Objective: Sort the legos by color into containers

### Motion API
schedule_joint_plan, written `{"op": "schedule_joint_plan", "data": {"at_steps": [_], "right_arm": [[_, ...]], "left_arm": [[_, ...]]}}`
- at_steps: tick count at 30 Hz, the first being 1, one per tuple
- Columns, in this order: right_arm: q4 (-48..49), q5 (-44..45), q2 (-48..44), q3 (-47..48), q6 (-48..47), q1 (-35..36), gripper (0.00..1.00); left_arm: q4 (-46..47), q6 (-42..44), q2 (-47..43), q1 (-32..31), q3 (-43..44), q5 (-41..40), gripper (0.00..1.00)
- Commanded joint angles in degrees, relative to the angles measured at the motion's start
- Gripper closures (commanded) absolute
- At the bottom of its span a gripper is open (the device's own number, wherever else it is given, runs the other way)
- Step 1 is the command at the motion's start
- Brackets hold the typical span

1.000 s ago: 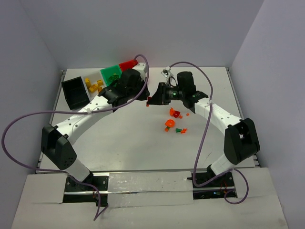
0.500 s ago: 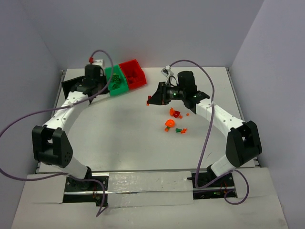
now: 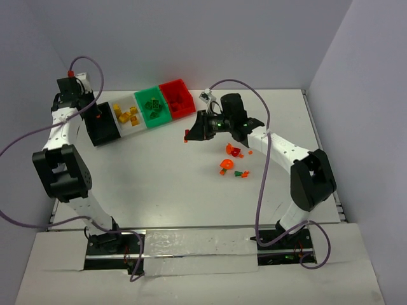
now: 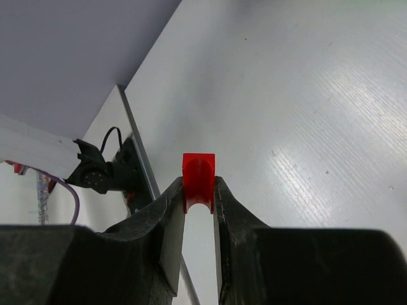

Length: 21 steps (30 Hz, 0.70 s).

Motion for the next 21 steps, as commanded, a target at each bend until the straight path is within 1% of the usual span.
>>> {"op": "schedule_joint_plan", "data": {"at_steps": [1, 4, 7, 10, 12, 14, 15, 16, 17, 18, 19, 20, 21], "right_arm": [[2.0, -1.1, 0.1, 3.4, -0.2, 0.6, 1.0], [1.9, -1.5, 0.8, 3.8, 0.1, 0.7, 1.0], [1.9, -1.7, 1.3, 4.6, 0.3, 0.8, 1.0], [1.9, -1.8, 1.6, 5.1, 0.4, 0.8, 1.0], [1.9, -1.8, 1.7, 5.3, 0.6, 0.8, 1.0], [1.9, -1.9, 2.1, 5.7, 1.1, 0.8, 1.0], [2.2, -2.0, 2.1, 5.8, 1.3, 0.8, 1.0], [3.3, -2.0, 2.3, 5.8, 1.6, 0.8, 1.0], [4.0, -2.2, 2.4, 5.8, 2.1, 0.8, 1.0], [4.7, -2.6, 2.5, 5.7, 2.8, 0.8, 1.0], [5.9, -2.9, 2.7, 5.5, 4.0, 0.8, 1.0], [7.4, -3.5, 2.9, 5.2, 5.3, 0.8, 1.0], [8.8, -4.2, 3.0, 4.9, 6.6, 0.9, 1.0]], "left_arm": [[-1.5, 1.9, 6.1, 1.9, 4.8, 4.2, 0.99], [-1.0, 1.9, 9.0, 2.2, 6.3, 3.8, 0.92], [0.0, 1.9, 11.2, 2.3, 7.5, 3.0, 0.66], [-0.6, 3.7, 13.4, 2.3, 9.9, 2.5, 0.48], [-1.0, 4.1, 14.0, 2.2, 10.9, 2.6, 0.44], [-1.9, 4.6, 13.7, 2.3, 12.2, 5.3, 0.37], [-2.1, 5.0, 13.2, 2.3, 12.4, 6.6, 0.32], [-2.1, 5.0, 12.5, 2.4, 12.2, 7.9, 0.3], [-2.6, 5.7, 11.4, 2.6, 11.8, 11.5, 0.31], [-3.5, 6.7, 10.1, 2.9, 11.2, 17.2, 0.31], [-5.3, 7.5, 7.8, 3.6, 9.8, 29.7, 0.33], [-6.5, 8.8, 5.5, 3.6, 7.2, 40.3, 0.33], [-7.1, 9.7, 3.6, 3.1, 4.9, 48.3, 0.34]]}}
